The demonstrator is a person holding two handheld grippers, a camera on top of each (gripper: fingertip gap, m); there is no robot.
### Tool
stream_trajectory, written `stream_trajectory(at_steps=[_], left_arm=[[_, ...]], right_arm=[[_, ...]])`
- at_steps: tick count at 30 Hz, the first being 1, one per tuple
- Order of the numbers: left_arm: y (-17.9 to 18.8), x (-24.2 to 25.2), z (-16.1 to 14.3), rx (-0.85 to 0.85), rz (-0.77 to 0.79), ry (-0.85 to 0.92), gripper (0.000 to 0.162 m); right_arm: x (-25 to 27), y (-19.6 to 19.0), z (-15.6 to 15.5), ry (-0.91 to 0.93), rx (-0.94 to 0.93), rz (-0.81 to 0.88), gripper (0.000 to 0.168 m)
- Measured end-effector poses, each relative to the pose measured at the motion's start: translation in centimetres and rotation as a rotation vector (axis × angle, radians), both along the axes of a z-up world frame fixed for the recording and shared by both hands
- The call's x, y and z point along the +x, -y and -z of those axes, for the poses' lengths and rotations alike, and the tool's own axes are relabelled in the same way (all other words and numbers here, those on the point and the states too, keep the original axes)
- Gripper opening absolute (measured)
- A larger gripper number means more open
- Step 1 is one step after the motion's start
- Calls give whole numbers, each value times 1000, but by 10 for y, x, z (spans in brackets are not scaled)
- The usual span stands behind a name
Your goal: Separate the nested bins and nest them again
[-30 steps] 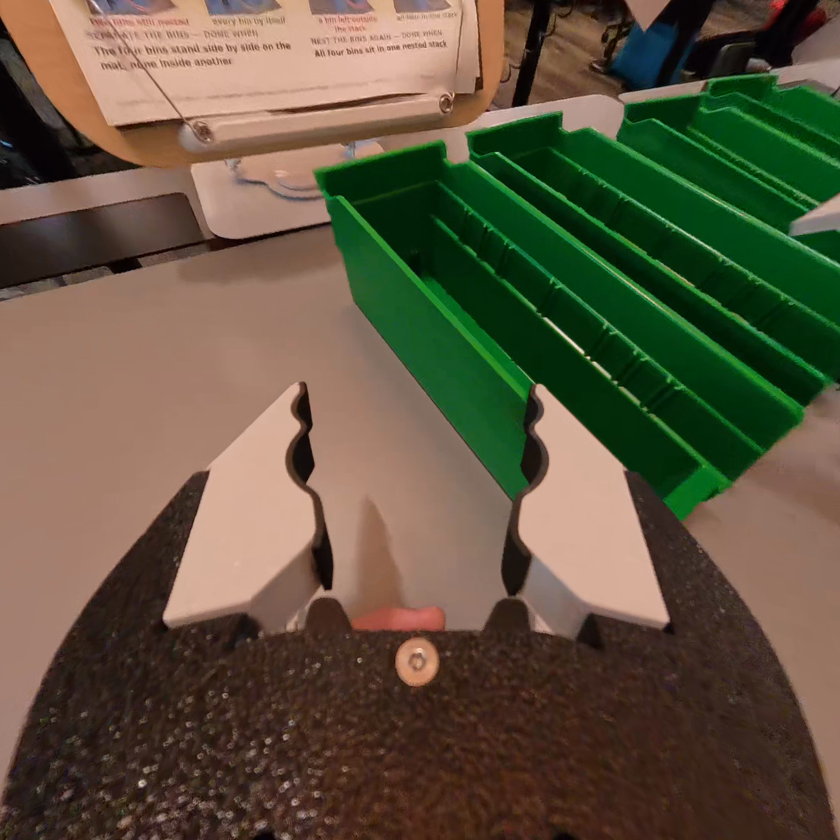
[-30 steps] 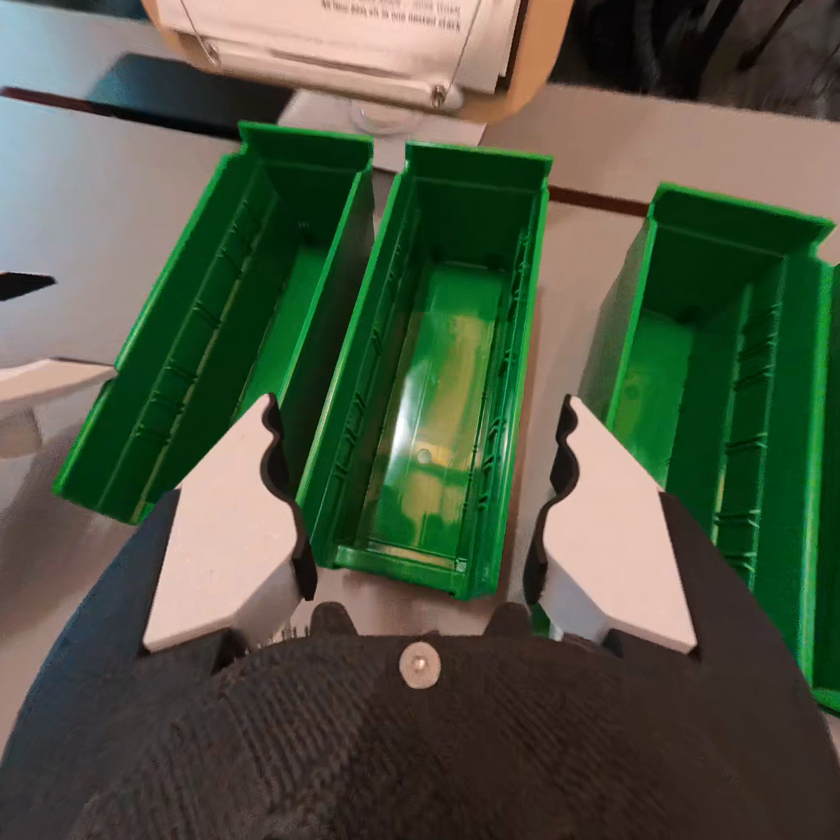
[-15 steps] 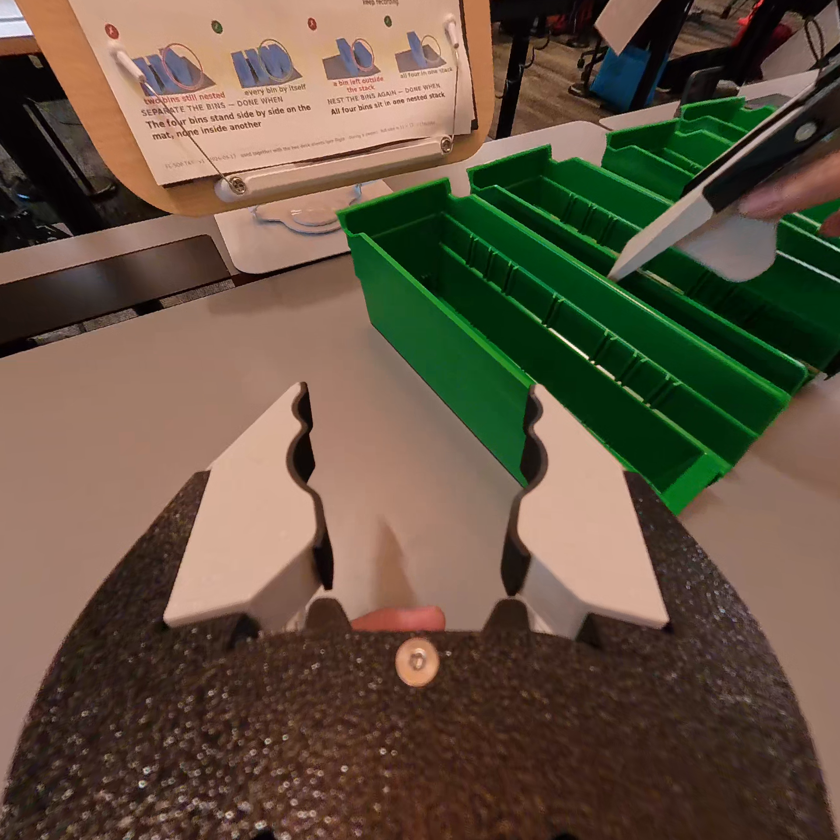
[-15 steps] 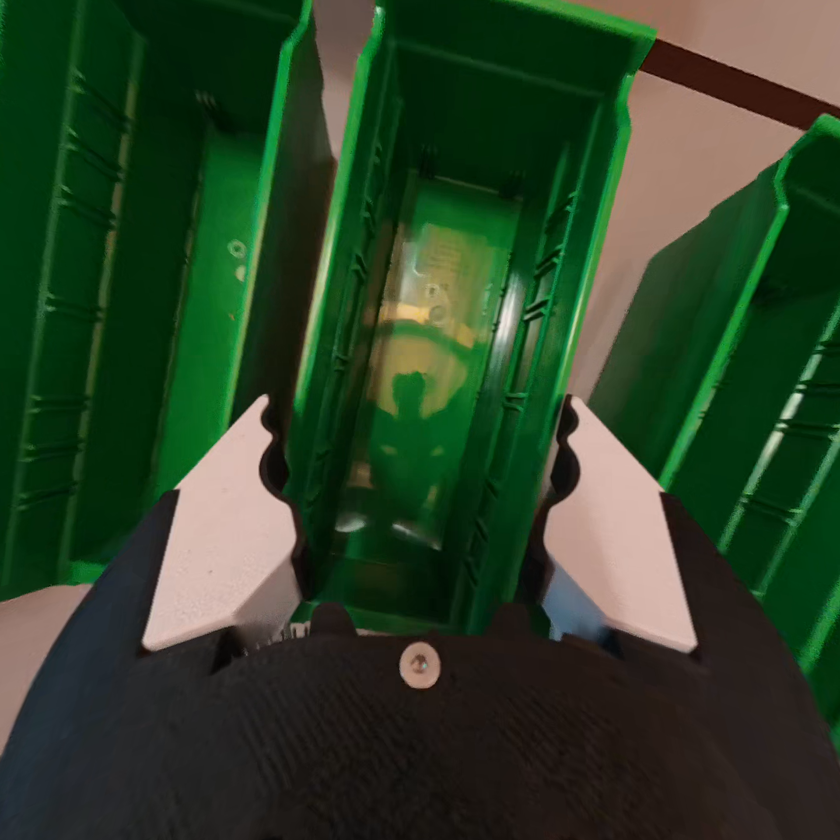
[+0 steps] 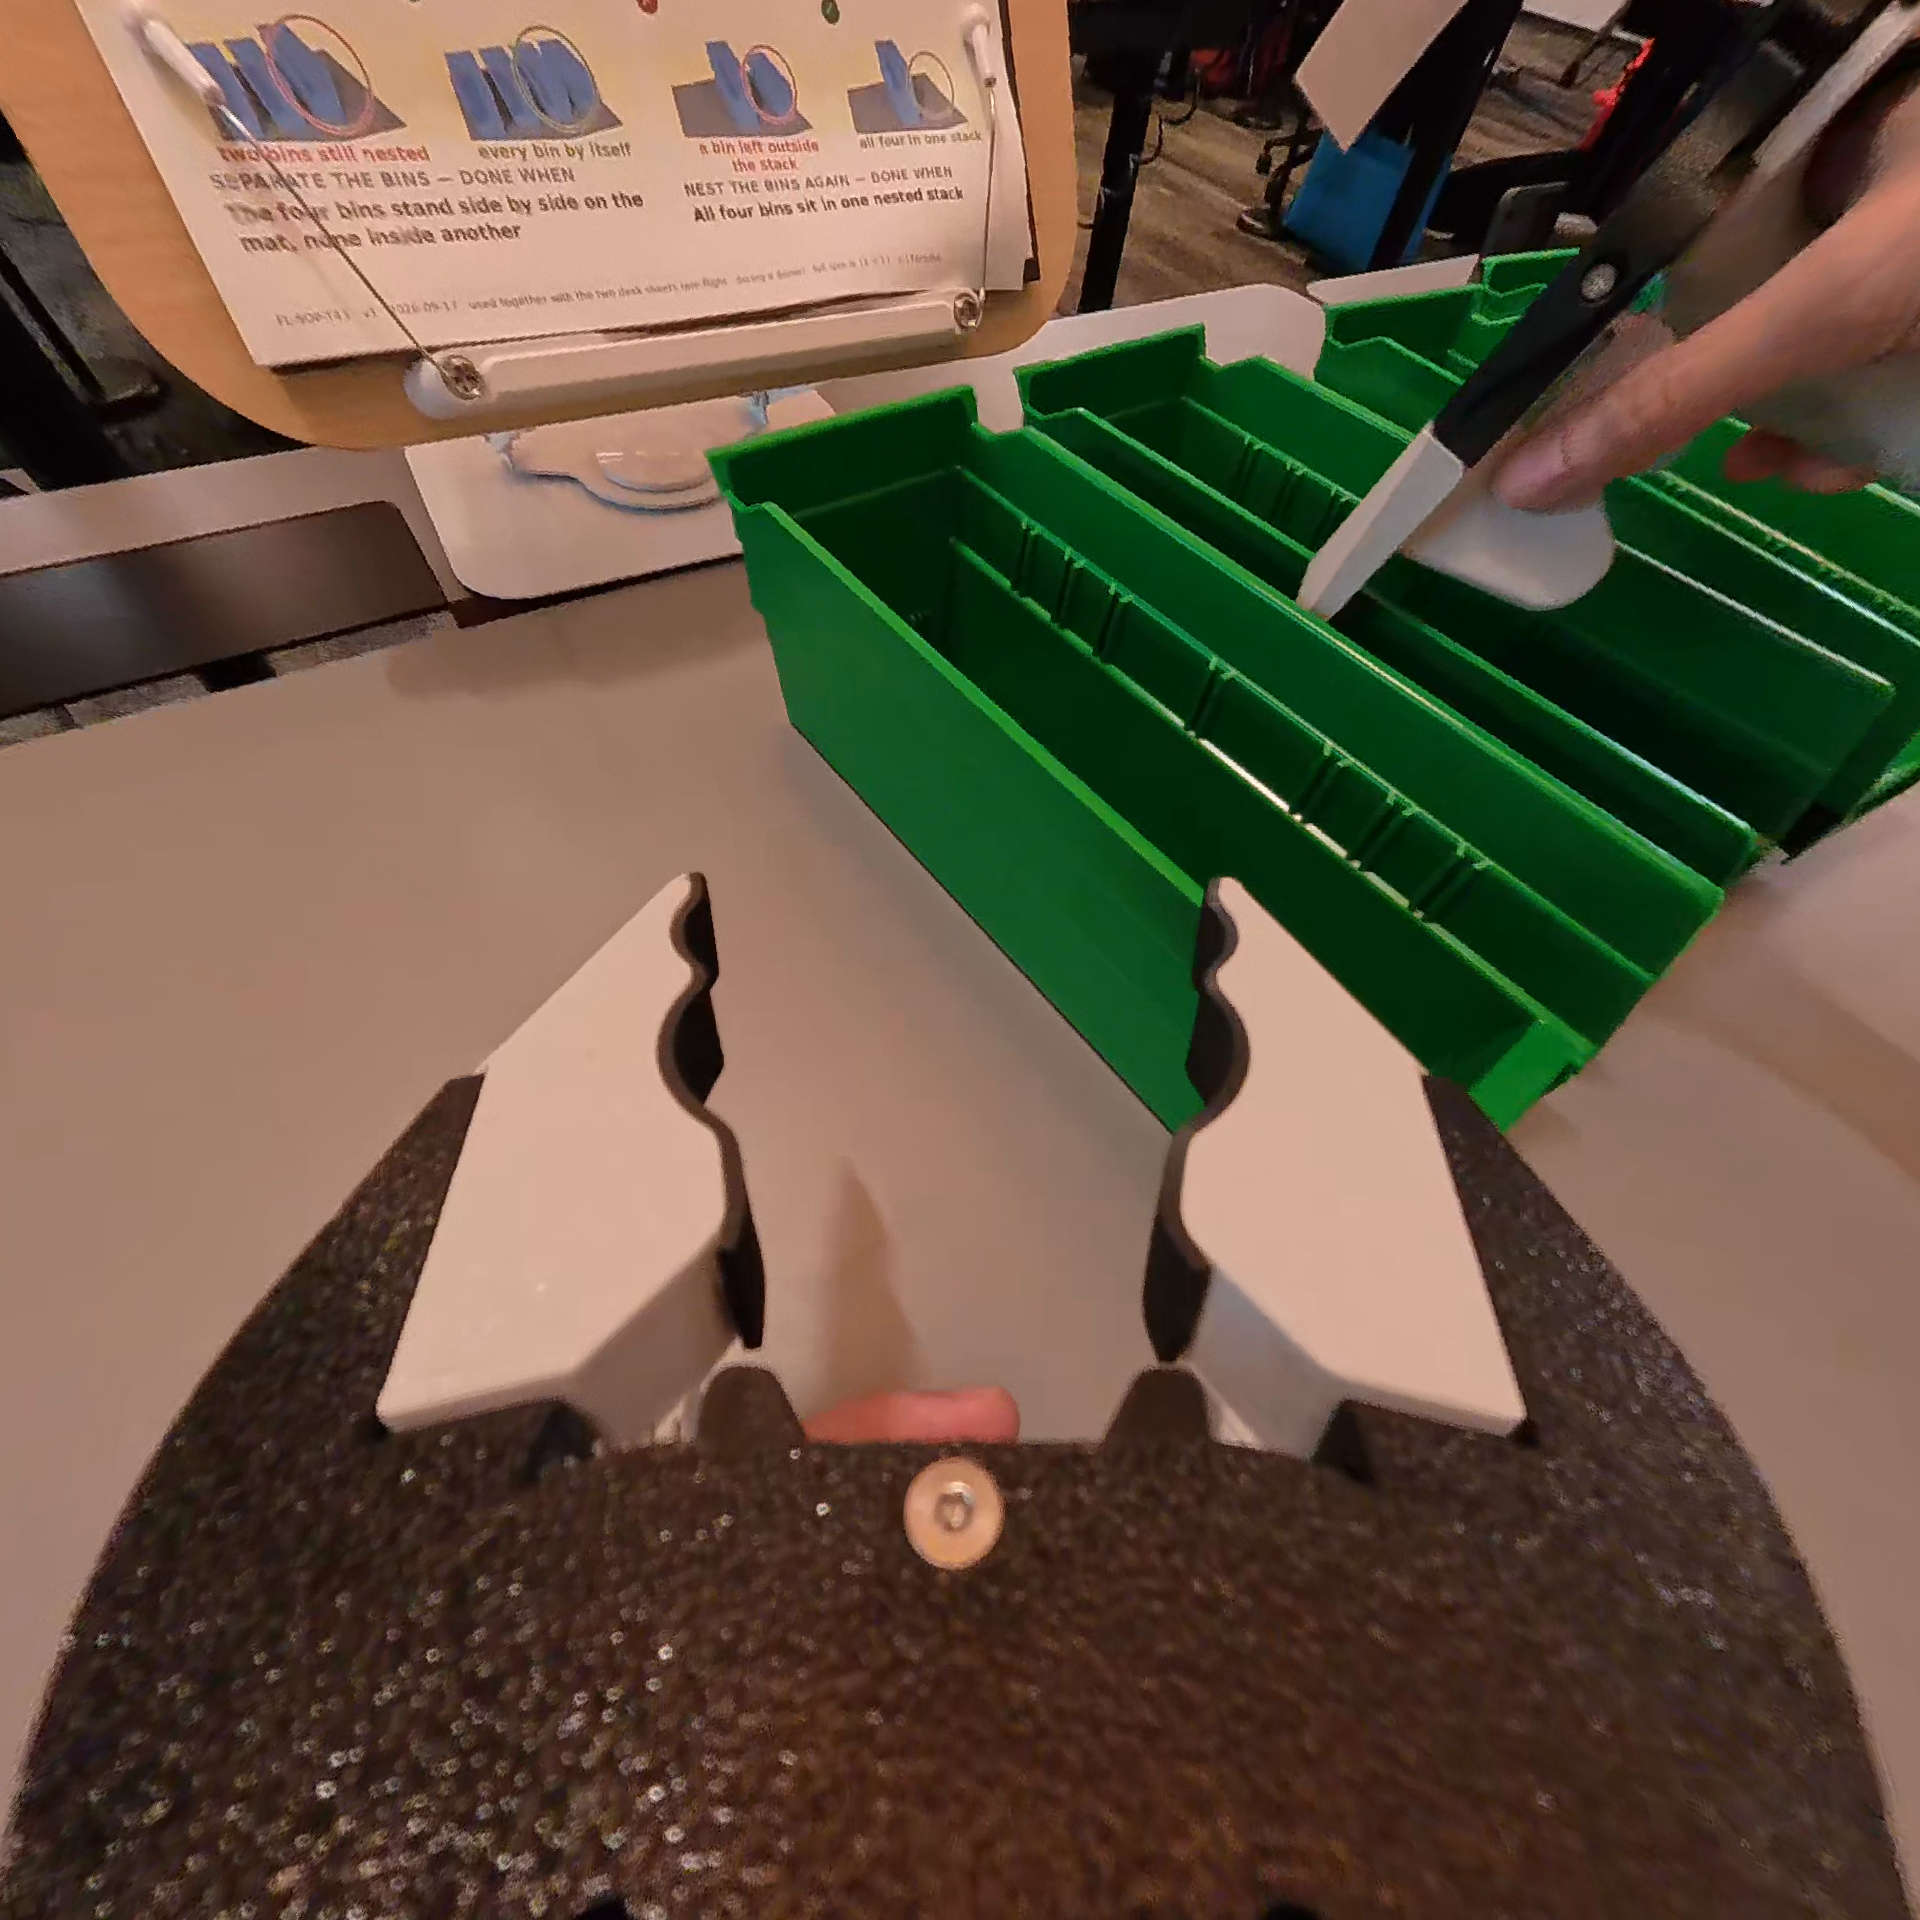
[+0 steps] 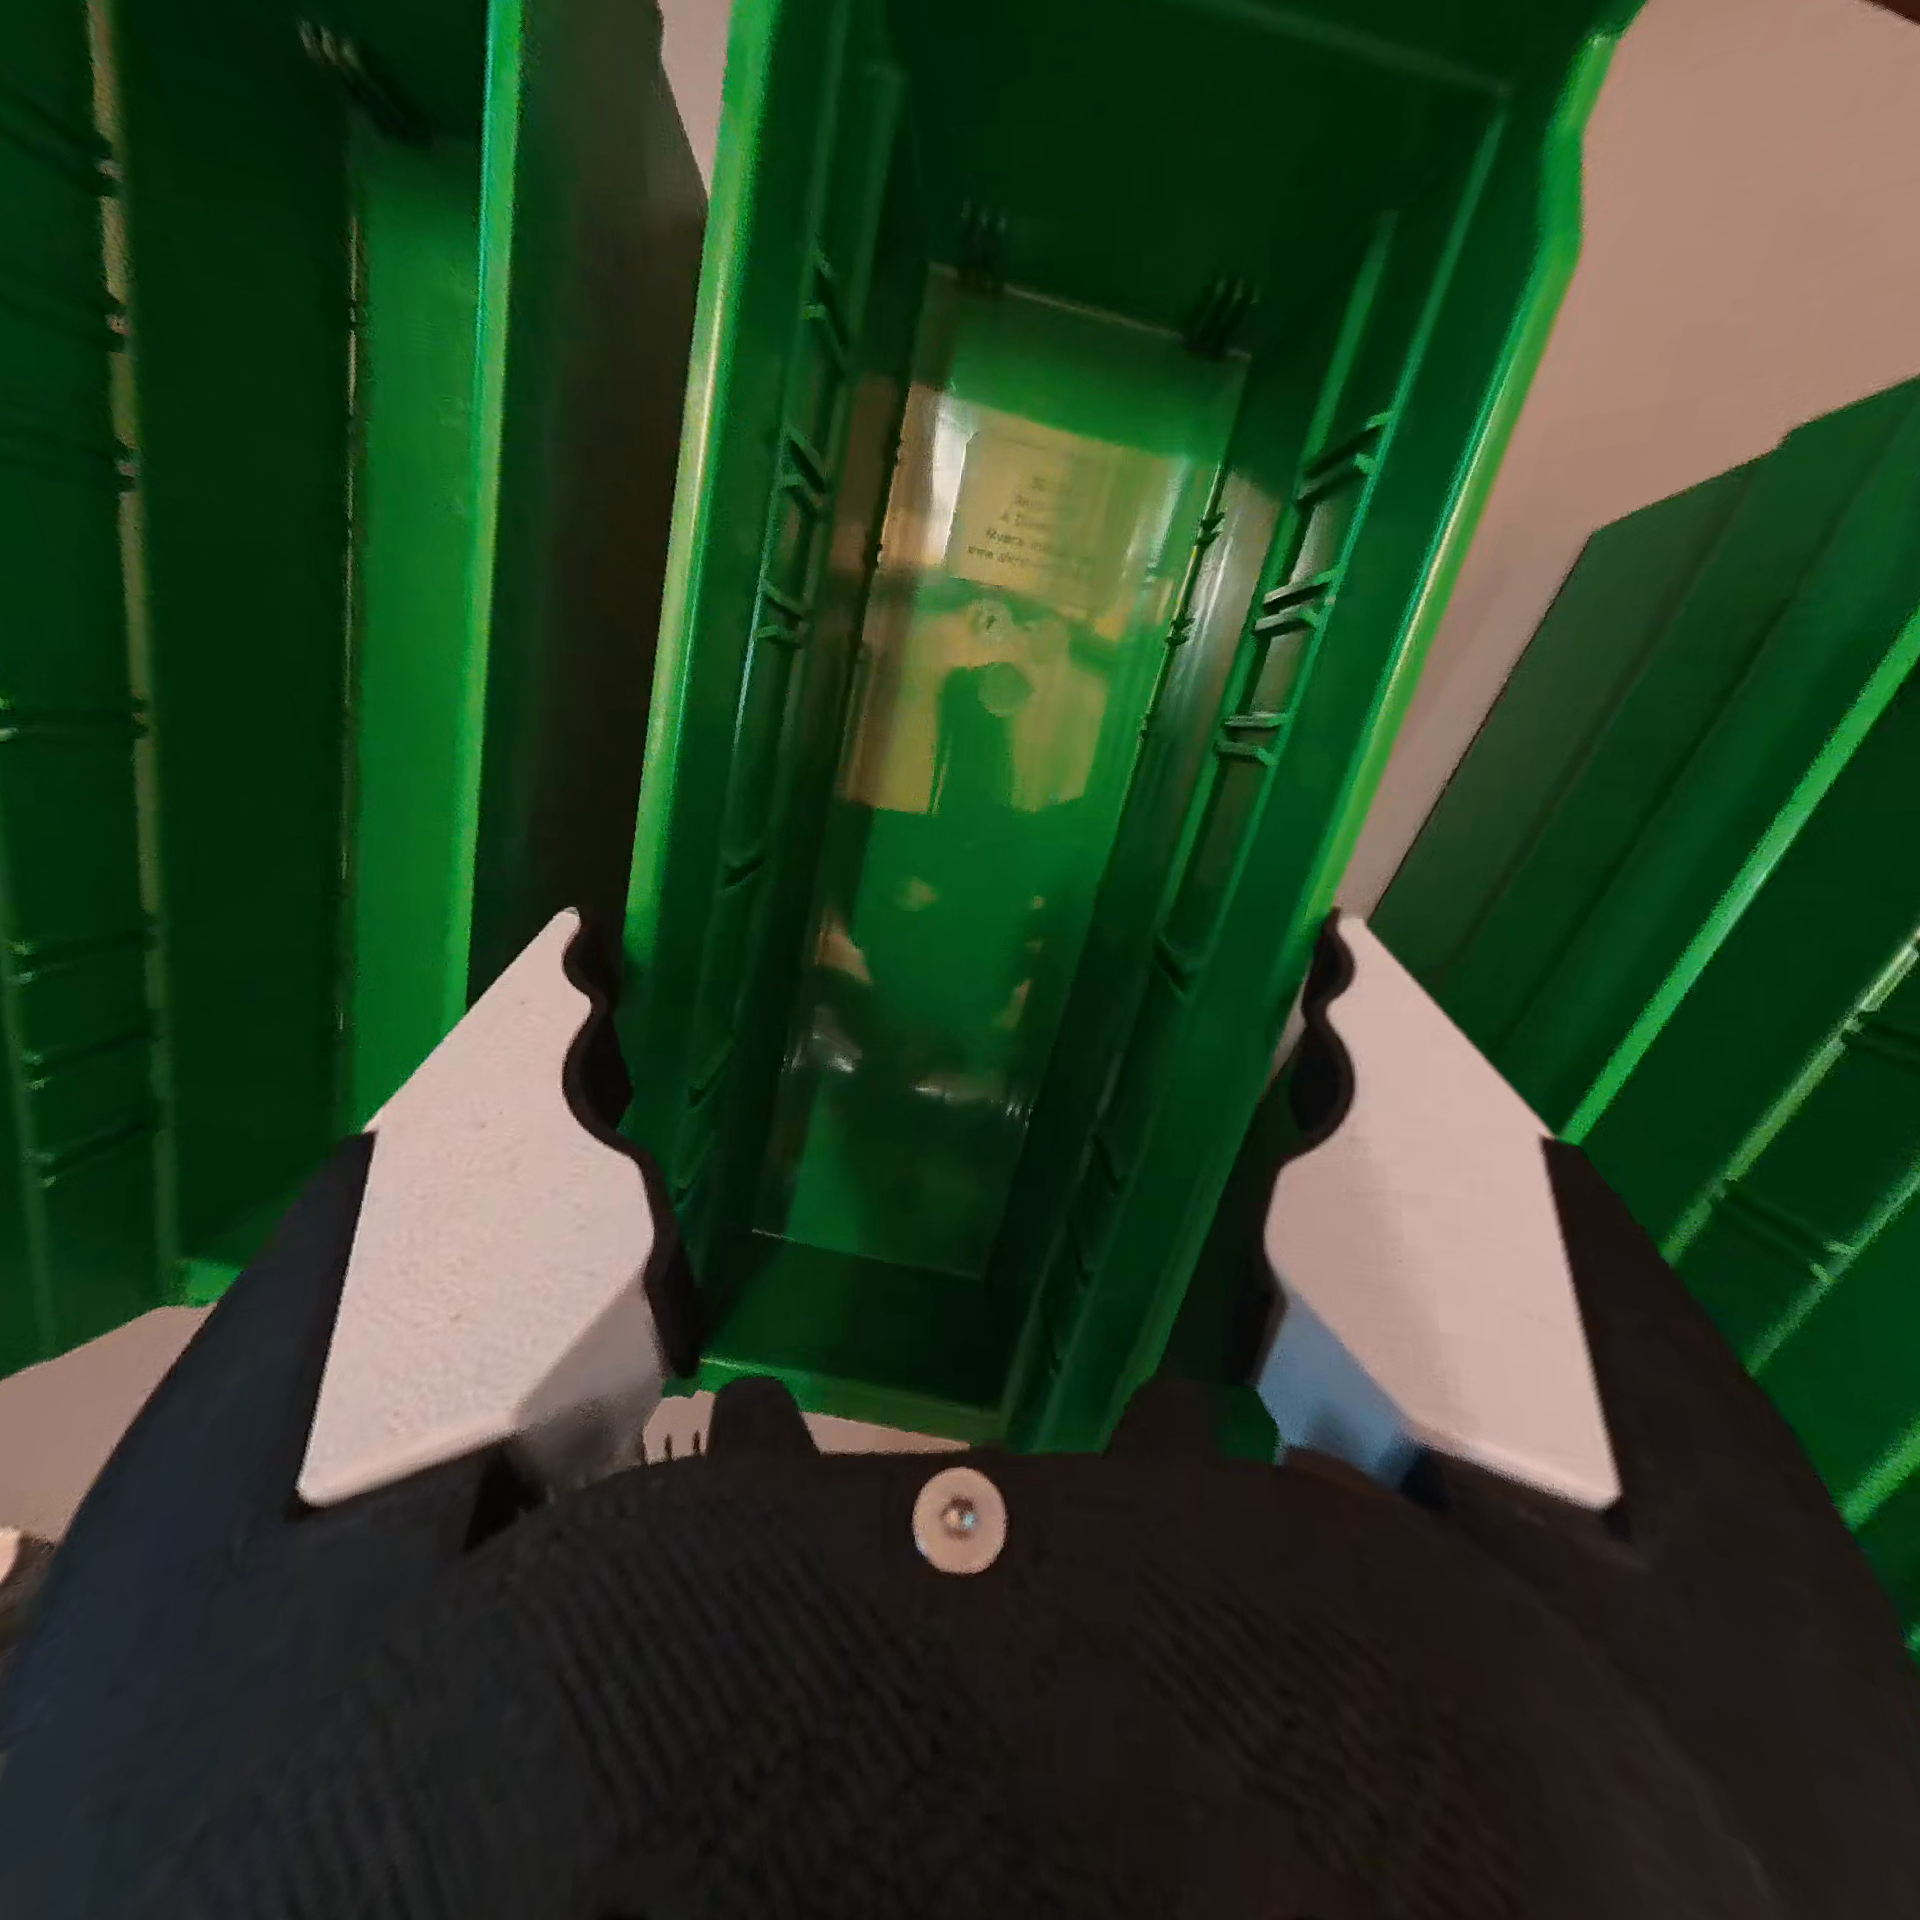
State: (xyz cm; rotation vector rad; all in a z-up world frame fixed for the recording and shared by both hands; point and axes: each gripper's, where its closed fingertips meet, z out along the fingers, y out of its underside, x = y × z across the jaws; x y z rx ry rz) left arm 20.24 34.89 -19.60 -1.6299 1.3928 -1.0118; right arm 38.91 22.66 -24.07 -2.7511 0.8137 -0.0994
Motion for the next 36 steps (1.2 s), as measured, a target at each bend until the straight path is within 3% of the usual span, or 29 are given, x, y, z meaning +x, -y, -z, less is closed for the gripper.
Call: stream_trajectory(at_steps=[8, 14, 25, 30, 36], left_arm=[[-9, 1, 0, 4, -36, 10, 89], [-8, 1, 6, -3, -31, -3, 89], [-16, 0, 14, 41, -49, -30, 87], [-17, 3, 24, 49, -49, -53, 87], [-20, 1, 21, 33, -52, -40, 87]], right_arm=[[0, 2, 2, -42, -41, -8, 131], [1, 2, -2, -61, -36, -6, 112], [4, 3, -8, -97, 10, 26, 105], [9, 3, -22, -86, 16, 53, 105], [15, 3, -62, -54, 15, 68, 105]])
